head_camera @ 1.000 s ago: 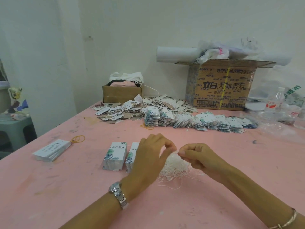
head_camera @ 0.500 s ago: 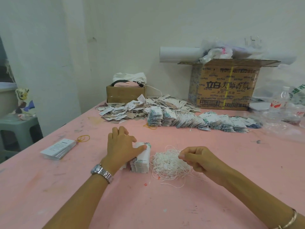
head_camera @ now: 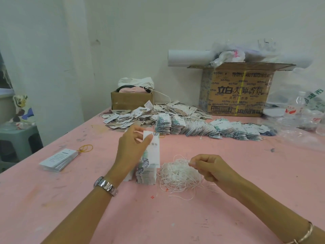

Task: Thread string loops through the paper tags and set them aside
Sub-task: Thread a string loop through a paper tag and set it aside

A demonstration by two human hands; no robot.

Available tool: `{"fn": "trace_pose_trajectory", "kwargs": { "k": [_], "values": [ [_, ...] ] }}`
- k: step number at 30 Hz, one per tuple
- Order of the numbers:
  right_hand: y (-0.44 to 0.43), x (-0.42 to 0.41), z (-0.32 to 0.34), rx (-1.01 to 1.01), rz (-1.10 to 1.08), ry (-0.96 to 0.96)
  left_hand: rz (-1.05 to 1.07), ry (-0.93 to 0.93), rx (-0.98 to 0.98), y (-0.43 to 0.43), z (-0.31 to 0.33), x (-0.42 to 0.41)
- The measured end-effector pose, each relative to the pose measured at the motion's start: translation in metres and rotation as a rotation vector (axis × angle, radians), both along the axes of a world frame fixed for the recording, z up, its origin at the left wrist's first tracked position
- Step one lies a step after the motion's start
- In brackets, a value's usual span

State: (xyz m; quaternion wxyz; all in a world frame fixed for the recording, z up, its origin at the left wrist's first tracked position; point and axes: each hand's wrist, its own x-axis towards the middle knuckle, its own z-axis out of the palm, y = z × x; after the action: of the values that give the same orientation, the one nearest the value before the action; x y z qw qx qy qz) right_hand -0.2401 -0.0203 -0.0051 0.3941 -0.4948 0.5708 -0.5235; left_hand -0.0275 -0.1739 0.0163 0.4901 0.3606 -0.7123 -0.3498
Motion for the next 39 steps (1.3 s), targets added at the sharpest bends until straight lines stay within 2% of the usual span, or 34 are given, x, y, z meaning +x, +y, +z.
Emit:
{"fn": "trace_pose_trajectory", "kwargs": {
  "k": [2, 4, 8, 12, 24, 26, 33, 36, 39],
  "values": [
    [0.0, 0.001, 0.002, -0.041, -0.022, -0.01, -0.214, 0.144, 0.167, 0.014, 0.006, -0.005],
    [0.0, 0.0, 0.003, -0.084, -0.034, -0.015, -0.391, 0.135, 0.237, 0.028, 0.005, -0.012],
    [0.002, -0.001, 0.005, -0.142, 0.007, -0.028, -0.619, 0.131, 0.22, 0.051, -0.003, -0.026],
    [0.002, 0.002, 0.006, -0.164, 0.042, -0.058, -0.695, 0.145, 0.162, 0.063, -0.009, -0.031],
    [0.004, 0.001, 0.006, -0.165, 0.1, -0.071, -0.64, 0.145, 0.099, 0.074, -0.016, -0.035],
    [0.004, 0.0, 0.005, -0.168, 0.103, -0.06, -0.565, 0.133, 0.02, 0.075, -0.017, -0.034],
    [0.004, 0.002, 0.005, -0.161, 0.078, -0.032, -0.295, 0.131, -0.436, 0.079, -0.023, -0.035],
    [0.007, 0.003, 0.007, -0.163, 0.08, -0.036, -0.248, 0.089, -0.49, 0.079, -0.024, -0.035],
    [0.008, 0.004, 0.01, -0.134, 0.117, -0.082, -0.192, 0.024, -0.452, 0.078, -0.025, -0.035]
  ]
}}
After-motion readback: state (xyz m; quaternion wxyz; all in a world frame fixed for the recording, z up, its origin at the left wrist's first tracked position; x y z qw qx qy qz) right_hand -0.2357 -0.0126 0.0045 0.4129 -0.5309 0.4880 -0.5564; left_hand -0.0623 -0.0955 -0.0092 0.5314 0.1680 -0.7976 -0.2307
